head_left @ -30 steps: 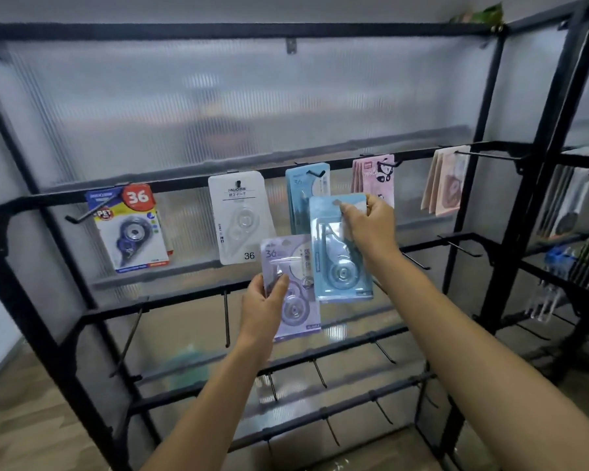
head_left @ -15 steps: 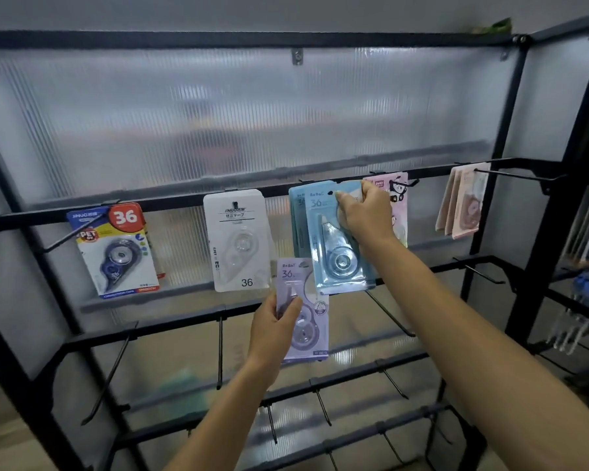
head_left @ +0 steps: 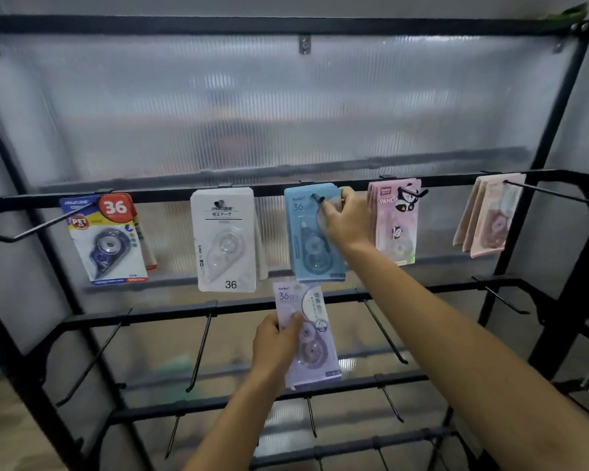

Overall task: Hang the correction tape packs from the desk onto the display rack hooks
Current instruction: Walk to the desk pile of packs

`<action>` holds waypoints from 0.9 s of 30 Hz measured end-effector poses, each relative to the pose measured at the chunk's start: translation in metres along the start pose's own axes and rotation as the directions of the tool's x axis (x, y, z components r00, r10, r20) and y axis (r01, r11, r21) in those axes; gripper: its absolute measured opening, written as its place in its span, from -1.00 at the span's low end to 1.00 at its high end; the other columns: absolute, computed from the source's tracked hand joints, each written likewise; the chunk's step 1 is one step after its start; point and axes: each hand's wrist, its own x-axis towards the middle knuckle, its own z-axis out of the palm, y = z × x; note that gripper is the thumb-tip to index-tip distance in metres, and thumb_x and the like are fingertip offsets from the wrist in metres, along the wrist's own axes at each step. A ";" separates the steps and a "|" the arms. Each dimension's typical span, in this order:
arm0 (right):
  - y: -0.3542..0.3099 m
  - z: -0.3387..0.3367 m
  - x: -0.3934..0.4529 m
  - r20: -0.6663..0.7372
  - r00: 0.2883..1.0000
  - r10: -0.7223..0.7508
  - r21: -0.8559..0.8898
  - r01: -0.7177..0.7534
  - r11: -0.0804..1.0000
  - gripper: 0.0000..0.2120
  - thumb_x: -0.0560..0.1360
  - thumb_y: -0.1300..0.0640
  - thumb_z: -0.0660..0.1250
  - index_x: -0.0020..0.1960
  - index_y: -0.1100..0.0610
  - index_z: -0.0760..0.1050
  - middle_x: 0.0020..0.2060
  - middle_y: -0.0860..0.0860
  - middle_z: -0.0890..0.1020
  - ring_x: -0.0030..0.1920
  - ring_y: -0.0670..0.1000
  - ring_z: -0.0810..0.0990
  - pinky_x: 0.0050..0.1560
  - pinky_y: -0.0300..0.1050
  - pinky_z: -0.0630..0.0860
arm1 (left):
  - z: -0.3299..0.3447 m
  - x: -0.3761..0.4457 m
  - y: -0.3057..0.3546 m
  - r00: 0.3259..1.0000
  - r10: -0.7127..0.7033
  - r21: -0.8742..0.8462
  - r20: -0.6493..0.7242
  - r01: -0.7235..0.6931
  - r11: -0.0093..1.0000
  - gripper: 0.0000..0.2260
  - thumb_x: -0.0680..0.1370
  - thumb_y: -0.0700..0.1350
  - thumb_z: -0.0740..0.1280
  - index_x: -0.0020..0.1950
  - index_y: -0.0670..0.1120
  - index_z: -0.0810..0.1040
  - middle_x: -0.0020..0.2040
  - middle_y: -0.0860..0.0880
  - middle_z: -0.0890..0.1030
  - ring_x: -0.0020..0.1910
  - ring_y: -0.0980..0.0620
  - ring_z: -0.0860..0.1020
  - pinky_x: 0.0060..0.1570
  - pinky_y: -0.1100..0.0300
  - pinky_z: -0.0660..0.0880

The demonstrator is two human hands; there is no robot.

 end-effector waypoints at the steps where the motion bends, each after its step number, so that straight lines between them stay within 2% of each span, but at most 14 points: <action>1: 0.002 0.003 0.003 0.007 1.000 -0.010 -0.022 0.010 1.000 -0.76 0.55 0.15 0.31 -0.25 0.02 0.31 -0.41 -0.11 0.43 -0.42 -0.18 0.39 -0.49 -0.40 0.30 | 0.001 0.000 -0.002 0.999 -0.039 -0.008 -0.007 0.039 0.999 -0.91 0.58 -0.12 0.33 -0.03 -0.11 0.59 -0.16 -0.04 0.70 -0.21 0.04 0.68 -0.23 0.15 0.59; 4: 0.010 0.009 0.012 -0.016 0.999 -0.045 -0.103 0.043 0.994 -0.84 0.54 0.09 0.33 -0.15 0.11 0.40 -0.41 -0.12 0.43 -0.43 -0.20 0.37 -0.49 -0.37 0.23 | 0.003 0.000 -0.009 0.995 -0.096 0.011 0.029 0.096 0.995 -0.88 0.58 -0.11 0.32 0.02 -0.13 0.60 -0.17 -0.06 0.71 -0.19 -0.04 0.69 -0.17 0.05 0.63; 6: 0.014 0.012 0.014 -0.052 0.996 -0.069 -0.141 0.061 0.988 -0.82 0.53 0.06 0.35 -0.12 0.13 0.41 -0.38 -0.11 0.44 -0.42 -0.21 0.36 -0.47 -0.35 0.22 | 0.005 -0.001 -0.011 0.994 -0.102 0.016 0.043 0.101 0.995 -0.89 0.58 -0.11 0.32 0.02 -0.12 0.60 -0.19 -0.04 0.71 -0.20 -0.03 0.69 -0.23 0.09 0.62; 8: 0.017 0.012 0.013 -0.110 0.990 -0.085 -0.113 0.073 0.991 -0.77 0.49 0.06 0.40 -0.08 0.16 0.39 -0.35 -0.11 0.42 -0.39 -0.19 0.37 -0.44 -0.38 0.29 | 0.010 0.000 -0.010 0.995 -0.092 0.017 0.044 0.091 0.996 -0.89 0.57 -0.12 0.33 0.03 -0.12 0.59 -0.19 -0.03 0.71 -0.19 -0.03 0.69 -0.20 0.07 0.62; 10: 0.022 0.009 0.007 -0.172 0.981 -0.091 -0.090 0.076 0.993 -0.68 0.46 0.06 0.43 0.01 0.22 0.38 -0.23 -0.05 0.42 -0.26 -0.09 0.41 -0.29 -0.38 0.30 | 0.017 0.000 -0.010 0.997 -0.060 0.025 0.039 0.059 0.998 -0.89 0.57 -0.12 0.34 0.04 -0.12 0.59 -0.15 -0.04 0.71 -0.15 -0.05 0.69 -0.07 -0.02 0.62; 12: 0.029 0.005 -0.005 -0.166 0.980 -0.109 -0.047 0.103 0.994 -0.65 0.46 0.09 0.44 0.08 0.26 0.38 -0.12 0.01 0.43 -0.12 -0.03 0.43 -0.13 -0.32 0.35 | 0.023 -0.001 -0.009 0.999 -0.007 0.046 0.033 0.005 0.999 -0.90 0.56 -0.12 0.35 0.05 -0.08 0.60 -0.10 -0.03 0.71 -0.08 -0.06 0.67 0.03 -0.04 0.59; 15: 0.048 -0.010 -0.031 -0.101 0.987 -0.128 0.040 0.133 0.990 -0.76 0.49 0.17 0.39 0.07 0.25 0.43 -0.07 0.04 0.47 -0.05 -0.01 0.48 0.01 -0.24 0.47 | 0.038 -0.004 -0.009 0.997 0.056 0.085 0.048 -0.060 0.995 -0.93 0.55 -0.11 0.37 0.01 0.01 0.60 -0.12 0.03 0.70 -0.06 -0.03 0.66 0.00 0.03 0.58; 18: 0.074 -0.034 -0.054 -0.029 0.997 -0.077 0.075 0.079 0.994 -0.91 0.53 0.21 0.32 0.02 0.21 0.49 -0.06 0.06 0.54 -0.05 0.00 0.54 0.01 -0.15 0.54 | 0.053 -0.005 -0.009 0.996 0.084 0.116 0.040 -0.088 0.989 -0.97 0.55 -0.10 0.38 -0.03 0.00 0.59 -0.15 0.00 0.70 -0.09 -0.05 0.66 0.02 -0.05 0.59; 23: 0.108 -0.072 -0.072 0.082 0.995 0.064 0.160 -0.077 0.984 -0.91 0.56 0.14 0.29 0.04 0.12 0.49 -0.09 -0.01 0.59 -0.03 0.01 0.60 -0.01 -0.02 0.59 | 0.094 -0.014 -0.002 0.980 0.157 0.145 0.124 -0.175 0.974 -0.92 0.56 -0.13 0.36 0.02 0.00 0.59 -0.08 -0.03 0.70 -0.06 -0.05 0.66 0.06 -0.11 0.57; 27: 0.129 -0.106 -0.066 0.059 0.984 0.169 0.298 -0.179 0.938 -0.92 0.56 0.10 0.28 0.05 0.02 0.44 -0.05 -0.03 0.61 -0.04 -0.04 0.63 -0.09 -0.14 0.61 | 0.129 -0.018 0.009 0.971 0.190 0.145 0.147 -0.211 0.967 -0.93 0.56 -0.15 0.35 0.01 -0.02 0.58 -0.12 -0.07 0.69 -0.11 -0.09 0.67 -0.01 -0.14 0.59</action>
